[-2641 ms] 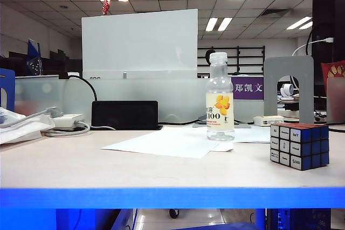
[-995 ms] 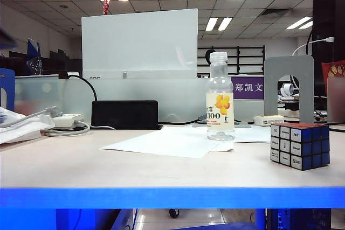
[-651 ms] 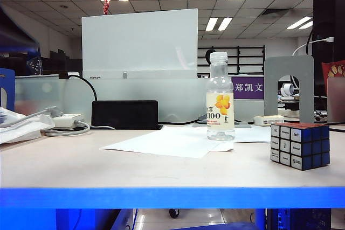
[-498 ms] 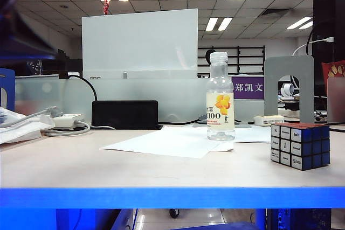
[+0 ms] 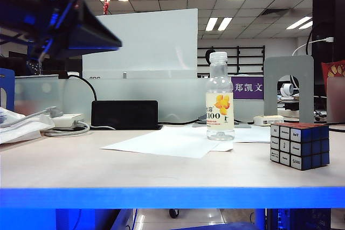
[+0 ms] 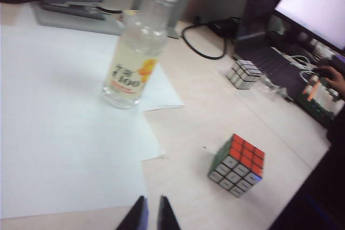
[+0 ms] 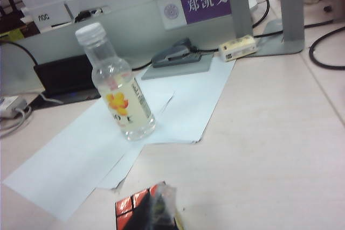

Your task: Rotate the Rubik's Cube so that the bottom side is facing up.

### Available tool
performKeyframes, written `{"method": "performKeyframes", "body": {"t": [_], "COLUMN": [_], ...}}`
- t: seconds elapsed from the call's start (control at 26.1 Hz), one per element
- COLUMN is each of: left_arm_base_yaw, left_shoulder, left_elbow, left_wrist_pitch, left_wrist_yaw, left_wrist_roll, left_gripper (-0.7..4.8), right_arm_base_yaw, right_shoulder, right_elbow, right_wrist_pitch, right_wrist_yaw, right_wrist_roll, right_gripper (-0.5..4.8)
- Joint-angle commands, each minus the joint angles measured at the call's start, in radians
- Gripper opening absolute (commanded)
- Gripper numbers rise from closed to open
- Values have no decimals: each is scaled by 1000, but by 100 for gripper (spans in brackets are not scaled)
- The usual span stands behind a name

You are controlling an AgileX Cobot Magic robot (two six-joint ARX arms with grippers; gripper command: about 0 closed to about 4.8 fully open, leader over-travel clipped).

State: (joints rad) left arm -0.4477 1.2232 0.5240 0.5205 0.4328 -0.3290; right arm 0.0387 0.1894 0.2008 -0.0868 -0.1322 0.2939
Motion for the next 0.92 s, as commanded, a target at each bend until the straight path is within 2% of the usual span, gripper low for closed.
{"method": "performKeyframes", "body": {"t": [0.04,0.15,0.23,0.34,0.5,0.57,0.65,0.77,0.92], "left_arm_base_yaw": [-9,-16,-16,-16,-16,-16,-16,-16,-16], "left_shoulder": [12,11,12,12,11,12,12,12,12], "left_elbow": [19,23,23,23,23,23,23,23,23], "left_wrist_pitch": [12,13,7,-2,-21,-40,-58,-74,-81], "left_wrist_yaw": [48,69,69,71,107,124,134,157,161], "left_wrist_roll": [7,7,8,8,8,20,33,42,42], "left_gripper": [46,133,167,171,171,171,172,179,180], "right_arm_base_yaw": [0,0,0,0,0,0,1,3,41], "right_shoulder": [28,79,111,166,230,260,290,321,335], "right_elbow": [4,4,4,4,4,4,4,4,4], "right_wrist_pitch": [1,3,8,42,100,116,122,121,123], "right_wrist_yaw": [-48,-73,-78,-109,-156,-163,-185,-226,-202], "right_wrist_roll": [1,1,1,0,-6,-7,-9,-11,-29], "right_gripper": [60,116,119,120,189,195,232,246,276]}}
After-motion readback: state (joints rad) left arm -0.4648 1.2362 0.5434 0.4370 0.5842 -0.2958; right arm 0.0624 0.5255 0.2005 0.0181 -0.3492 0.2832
